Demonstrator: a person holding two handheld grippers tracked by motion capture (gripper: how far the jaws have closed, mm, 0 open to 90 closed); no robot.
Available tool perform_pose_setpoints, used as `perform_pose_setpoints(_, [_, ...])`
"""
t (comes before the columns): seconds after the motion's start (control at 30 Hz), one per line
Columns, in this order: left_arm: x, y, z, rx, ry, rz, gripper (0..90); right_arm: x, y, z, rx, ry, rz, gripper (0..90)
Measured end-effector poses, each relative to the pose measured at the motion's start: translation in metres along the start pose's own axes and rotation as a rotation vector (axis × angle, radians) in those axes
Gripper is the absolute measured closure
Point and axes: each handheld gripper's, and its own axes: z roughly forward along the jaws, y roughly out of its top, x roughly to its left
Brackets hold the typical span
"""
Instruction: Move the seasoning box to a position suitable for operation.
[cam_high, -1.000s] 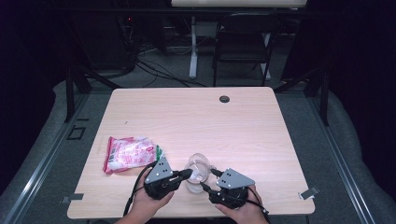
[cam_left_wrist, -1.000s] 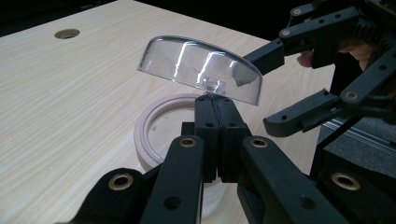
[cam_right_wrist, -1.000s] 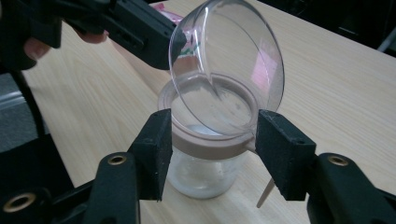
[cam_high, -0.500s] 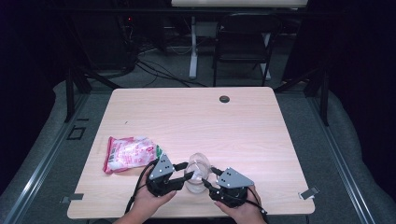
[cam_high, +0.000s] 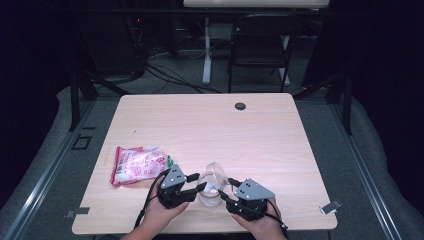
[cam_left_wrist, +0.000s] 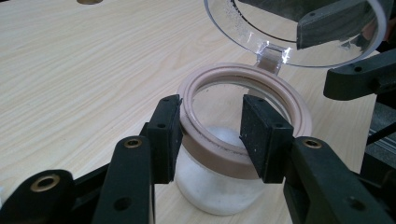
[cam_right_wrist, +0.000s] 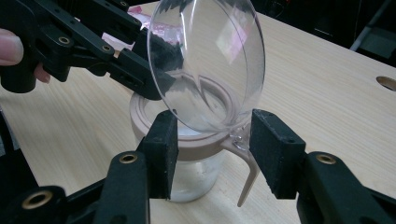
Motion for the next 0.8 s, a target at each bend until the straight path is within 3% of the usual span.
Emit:
perform_pose_setpoints(0.2, [0.000,0.000,0.000,-0.003,-0.002,0.004,58.6,-0.004,-0.001,-0.002,-0.009,-0.012,0.018,52.2])
perform_pose_setpoints(0.47, [0.001,-0.001,0.000,-0.005,-0.001,0.005,59.5,-0.018,-0.007,-0.004,-0.007,-0.026,0.082,53.2])
perform_pose_setpoints(0.57, [0.001,-0.001,0.000,-0.007,0.000,0.005,59.6,-0.021,-0.009,-0.004,-0.008,0.001,0.117,53.2])
perform_pose_setpoints(0.8, [0.000,-0.002,0.000,-0.014,0.001,0.001,59.6,-0.020,-0.010,-0.002,0.009,0.005,0.102,53.7])
